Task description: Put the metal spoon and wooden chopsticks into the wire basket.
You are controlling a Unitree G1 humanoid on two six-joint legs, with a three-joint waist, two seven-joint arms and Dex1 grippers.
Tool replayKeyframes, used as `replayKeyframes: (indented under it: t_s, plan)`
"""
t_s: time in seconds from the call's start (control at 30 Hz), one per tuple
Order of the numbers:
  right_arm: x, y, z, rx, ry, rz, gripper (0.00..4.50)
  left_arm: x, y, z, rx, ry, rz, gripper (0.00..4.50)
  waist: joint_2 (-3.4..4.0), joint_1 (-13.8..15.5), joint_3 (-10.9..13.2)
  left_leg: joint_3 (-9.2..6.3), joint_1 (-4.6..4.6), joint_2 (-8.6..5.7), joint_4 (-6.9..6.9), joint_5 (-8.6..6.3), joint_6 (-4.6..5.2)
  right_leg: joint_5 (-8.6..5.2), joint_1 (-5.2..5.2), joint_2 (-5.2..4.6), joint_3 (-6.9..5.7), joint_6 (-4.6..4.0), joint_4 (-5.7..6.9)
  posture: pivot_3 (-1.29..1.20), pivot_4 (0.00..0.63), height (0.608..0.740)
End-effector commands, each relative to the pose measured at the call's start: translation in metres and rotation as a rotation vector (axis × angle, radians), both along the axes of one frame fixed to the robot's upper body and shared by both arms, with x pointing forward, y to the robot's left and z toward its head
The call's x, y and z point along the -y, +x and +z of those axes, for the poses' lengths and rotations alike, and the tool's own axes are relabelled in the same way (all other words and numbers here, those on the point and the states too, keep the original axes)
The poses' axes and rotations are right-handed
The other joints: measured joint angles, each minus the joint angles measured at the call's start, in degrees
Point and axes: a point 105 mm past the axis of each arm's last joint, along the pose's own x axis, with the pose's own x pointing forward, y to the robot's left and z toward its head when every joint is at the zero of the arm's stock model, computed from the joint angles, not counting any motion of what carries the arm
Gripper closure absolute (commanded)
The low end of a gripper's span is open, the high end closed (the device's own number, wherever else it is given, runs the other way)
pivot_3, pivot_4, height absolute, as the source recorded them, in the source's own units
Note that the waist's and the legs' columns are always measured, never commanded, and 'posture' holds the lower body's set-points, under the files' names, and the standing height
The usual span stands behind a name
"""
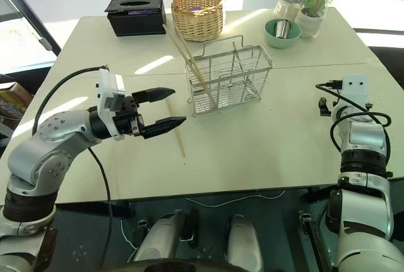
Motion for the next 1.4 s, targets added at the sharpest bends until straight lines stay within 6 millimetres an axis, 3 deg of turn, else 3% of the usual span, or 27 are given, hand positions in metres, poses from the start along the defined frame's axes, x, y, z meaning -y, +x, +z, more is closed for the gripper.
replayKeyframes:
  t_s: [0.03,0.37,0.7,1.23,1.33,1.4]
  plan:
    - [0.016,0.000,0.014,0.054,-0.024,-0.069,0.06,-0.002,-0.006,0.014,0.059,-0.020,0.017,0.49,0.00,0.02,0.00,-0.01,0.00,0.00,0.00,0.00,0.00,0.00,0.01,0.00,0.00,0.00,-0.01,0.00,0.150,0.740]
    - [0.027,0.001,0.007,0.128,0.270,-0.195,0.06,-0.008,-0.004,0.025,0.108,-0.030,0.079,0.49,0.00,-0.11,0.01,-0.04,0.12,0.00,0.02,0.00,-0.01,0.01,0.16,0.02,-0.06,0.02,-0.02,0.00,0.150,0.740]
    - [0.025,0.004,0.005,0.081,0.227,-0.156,0.06,-0.012,-0.002,0.037,0.153,-0.075,0.141,0.49,0.01,-0.13,0.01,-0.06,0.12,0.00,0.02,0.00,-0.01,0.01,0.19,0.01,-0.07,0.02,-0.03,0.00,0.150,0.740]
    - [0.020,0.003,0.002,0.044,0.308,-0.100,0.06,-0.013,-0.004,0.039,0.168,-0.097,0.170,0.49,0.01,-0.13,0.01,-0.06,0.13,0.00,0.03,0.00,-0.01,0.01,0.20,0.01,-0.07,0.02,-0.03,0.00,0.150,0.740]
    - [0.020,0.003,0.002,0.052,0.315,-0.101,0.80,-0.013,-0.003,0.039,0.169,-0.096,0.173,0.49,0.01,-0.10,0.01,-0.06,0.14,0.00,0.03,0.00,-0.01,0.01,0.21,0.01,-0.07,0.02,-0.03,0.00,0.150,0.740]
    - [0.020,0.003,0.002,0.055,0.316,-0.101,1.81,-0.013,-0.003,0.039,0.173,-0.096,0.175,0.49,0.01,0.00,0.01,-0.06,0.14,0.00,0.03,0.00,-0.01,0.01,0.21,0.01,-0.07,0.02,-0.03,0.00,0.150,0.740]
